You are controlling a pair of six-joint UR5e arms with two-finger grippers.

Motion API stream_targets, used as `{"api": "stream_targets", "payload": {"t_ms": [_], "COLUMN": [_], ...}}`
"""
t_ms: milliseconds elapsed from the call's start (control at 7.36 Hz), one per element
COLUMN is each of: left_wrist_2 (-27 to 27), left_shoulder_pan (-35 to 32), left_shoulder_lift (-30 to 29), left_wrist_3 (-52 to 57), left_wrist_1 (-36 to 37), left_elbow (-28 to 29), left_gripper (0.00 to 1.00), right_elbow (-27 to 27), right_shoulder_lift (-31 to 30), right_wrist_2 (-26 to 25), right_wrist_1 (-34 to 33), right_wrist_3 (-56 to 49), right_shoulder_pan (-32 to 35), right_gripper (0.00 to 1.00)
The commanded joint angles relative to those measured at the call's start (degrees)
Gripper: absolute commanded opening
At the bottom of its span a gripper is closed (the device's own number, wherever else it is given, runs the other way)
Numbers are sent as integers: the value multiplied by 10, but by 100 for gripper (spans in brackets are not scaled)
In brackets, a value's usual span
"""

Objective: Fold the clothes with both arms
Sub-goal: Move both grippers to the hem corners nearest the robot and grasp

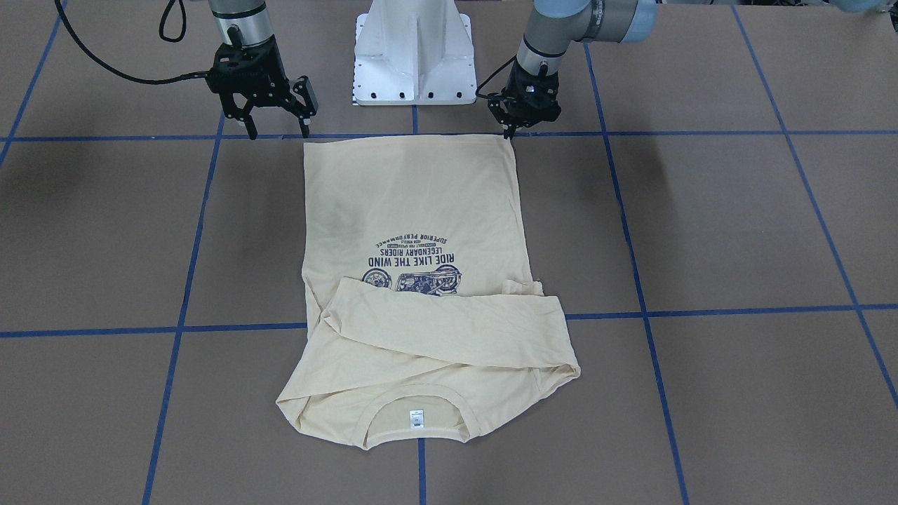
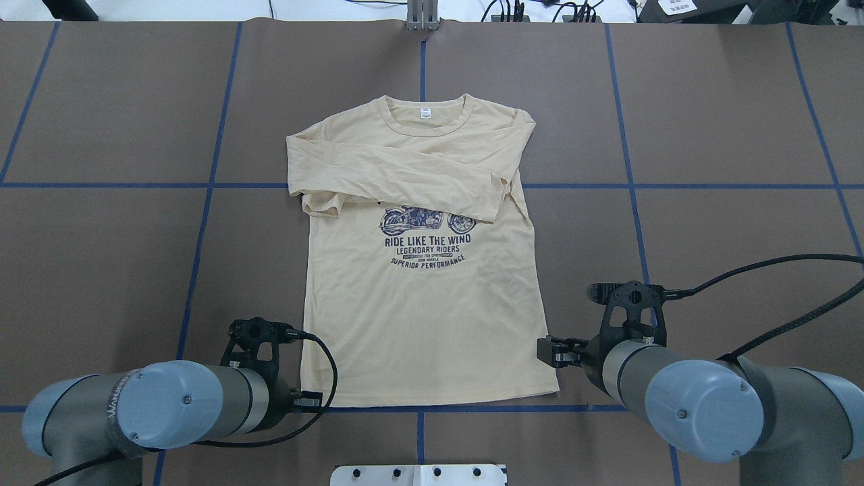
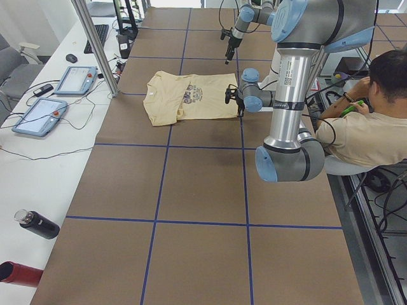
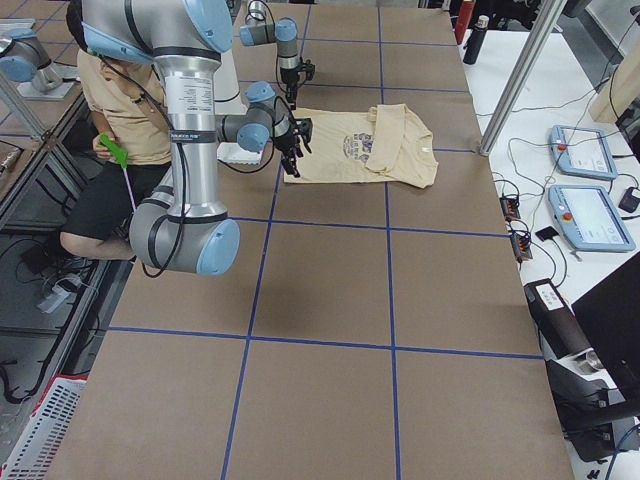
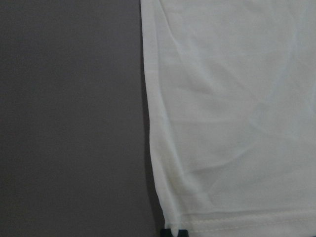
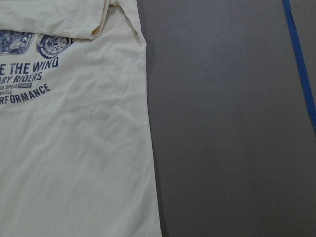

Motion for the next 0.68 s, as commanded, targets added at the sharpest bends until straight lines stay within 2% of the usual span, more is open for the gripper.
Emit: {"api": "stream_targets", "payload": {"t_ms": [0,136,272,408,544], "left_wrist_2": [0,0,-1,-1,-1], "left_shoulder_pan": [0,0,0,0,0], "left_shoulder_lift": [-1,-1,-2,-2,-2], "left_wrist_3": [0,0,1,2,1], "left_wrist_1": [1,1,1,0,0], "left_elbow": [-5,-5,-6,-6,-7], "left_gripper": [0,0,0,0,0], "right_elbow": [-60,-74,-75,-76,-77], "right_shoulder_lift": [34,34,37,31,28], "right_wrist_2": [-39,-44,-60,-64,-64], "right_wrist_1": [5,6,21,29,29], "right_wrist_3": [51,59,60,60,60], "right_shoulder_pan": [-25,-46,-57,-60,-60], "right_gripper": [75,74,62,45,43]}}
